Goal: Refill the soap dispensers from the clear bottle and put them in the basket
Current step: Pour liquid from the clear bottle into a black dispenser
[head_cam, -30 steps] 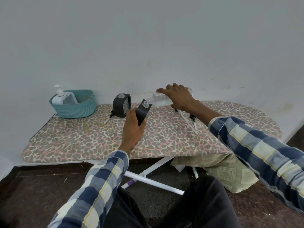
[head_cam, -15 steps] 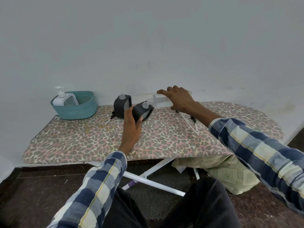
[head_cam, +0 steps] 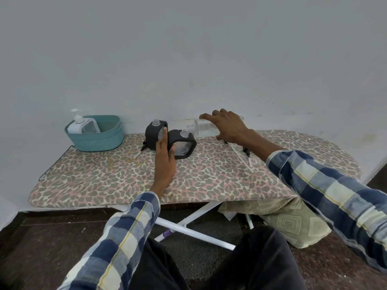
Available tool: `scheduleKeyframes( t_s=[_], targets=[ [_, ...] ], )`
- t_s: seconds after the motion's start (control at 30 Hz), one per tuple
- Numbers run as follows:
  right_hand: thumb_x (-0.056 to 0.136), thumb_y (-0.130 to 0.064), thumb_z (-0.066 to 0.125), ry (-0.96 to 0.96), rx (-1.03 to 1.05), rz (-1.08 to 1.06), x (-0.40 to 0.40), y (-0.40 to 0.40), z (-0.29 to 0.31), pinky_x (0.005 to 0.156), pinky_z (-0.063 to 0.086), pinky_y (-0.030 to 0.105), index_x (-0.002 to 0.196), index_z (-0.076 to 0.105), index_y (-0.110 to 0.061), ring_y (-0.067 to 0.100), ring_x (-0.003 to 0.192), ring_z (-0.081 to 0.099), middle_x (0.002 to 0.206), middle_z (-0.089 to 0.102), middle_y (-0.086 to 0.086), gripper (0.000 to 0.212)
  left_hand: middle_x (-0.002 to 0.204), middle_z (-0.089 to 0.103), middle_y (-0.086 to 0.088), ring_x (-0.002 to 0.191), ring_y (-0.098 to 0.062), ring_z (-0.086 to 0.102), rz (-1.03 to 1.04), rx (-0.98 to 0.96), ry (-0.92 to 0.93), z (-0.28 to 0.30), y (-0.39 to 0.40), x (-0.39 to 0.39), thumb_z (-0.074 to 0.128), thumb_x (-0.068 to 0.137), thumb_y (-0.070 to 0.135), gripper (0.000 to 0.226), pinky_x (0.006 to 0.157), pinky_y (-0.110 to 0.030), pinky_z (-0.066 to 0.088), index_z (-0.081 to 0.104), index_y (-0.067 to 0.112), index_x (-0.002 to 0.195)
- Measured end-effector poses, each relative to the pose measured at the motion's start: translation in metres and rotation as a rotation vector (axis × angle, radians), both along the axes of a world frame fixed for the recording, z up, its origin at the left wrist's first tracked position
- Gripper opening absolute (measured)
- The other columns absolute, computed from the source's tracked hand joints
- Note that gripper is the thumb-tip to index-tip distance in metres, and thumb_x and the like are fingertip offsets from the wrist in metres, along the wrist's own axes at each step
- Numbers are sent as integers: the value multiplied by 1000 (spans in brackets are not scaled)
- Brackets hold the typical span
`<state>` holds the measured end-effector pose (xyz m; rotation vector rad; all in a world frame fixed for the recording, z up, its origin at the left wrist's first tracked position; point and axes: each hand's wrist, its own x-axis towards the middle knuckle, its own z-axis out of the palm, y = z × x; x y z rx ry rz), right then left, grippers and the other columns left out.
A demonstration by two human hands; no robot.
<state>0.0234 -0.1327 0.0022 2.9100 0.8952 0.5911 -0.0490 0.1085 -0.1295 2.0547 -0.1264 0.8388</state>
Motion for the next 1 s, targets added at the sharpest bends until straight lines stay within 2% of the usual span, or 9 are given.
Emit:
scheduleKeyframes(
  t_s=[0.07,0.17,0.27,0.33,0.47,0.63,0.73,0.87,1.0],
  targets=[
    [77,-14,88,-1,-4,-2,0,-1,0,79,39,36,152,40,-35,29,105,58,115,62,6,92,146,45,-9,117,22,44,7,7,6,1,0,0,40,116,33,59,97,5,31,20,29,171],
    [77,-13,88,-1,-7,-3,0,-2,1,80,41,37,152,40,-35,29,106,58,116,62,7,92,155,46,-4,128,7,48,6,8,16,2,0,-1,41,116,35,58,105,0,33,22,33,170],
    [77,-12,87,4,-11,1,0,-2,1,81,42,38,153,39,-35,29,107,58,118,62,7,93,171,36,8,153,-9,39,-13,-32,36,1,1,1,41,116,38,54,125,-30,35,27,38,168],
    [77,-12,87,5,-10,1,0,-2,1,80,40,37,153,39,-35,29,108,57,119,61,6,93,172,35,9,156,-13,37,-9,-42,54,1,1,1,41,117,38,53,127,-38,35,28,39,168],
    [77,-13,87,7,-17,-3,-1,-3,1,83,44,39,154,39,-35,30,109,58,119,62,7,93,167,40,0,149,-12,43,1,-21,42,3,-1,-2,41,117,33,52,121,-30,38,29,35,168],
    [78,-13,88,-6,-39,-6,-4,-3,3,88,48,43,153,39,-35,30,110,57,121,61,7,93,164,42,-4,140,-2,44,-1,3,39,3,-2,-3,39,117,32,52,109,-2,31,28,35,168],
    [77,-14,89,-7,-45,-12,-5,-2,5,90,48,43,153,39,-35,30,111,57,123,61,8,94,165,41,-1,139,5,40,13,3,50,4,-2,-3,39,117,32,53,110,-6,30,28,36,168],
    [77,-14,90,-15,-51,-18,-6,-1,5,89,48,43,153,38,-36,29,110,57,122,61,8,95,164,41,-1,137,8,37,21,9,54,5,-2,-3,39,117,32,52,106,4,26,28,35,169],
    [76,-12,90,-36,-62,-16,-7,0,5,88,48,43,153,38,-35,30,108,57,121,61,8,96,166,39,1,136,13,34,28,19,56,6,-2,-5,38,118,33,52,110,-7,30,27,35,169]
  ],
)
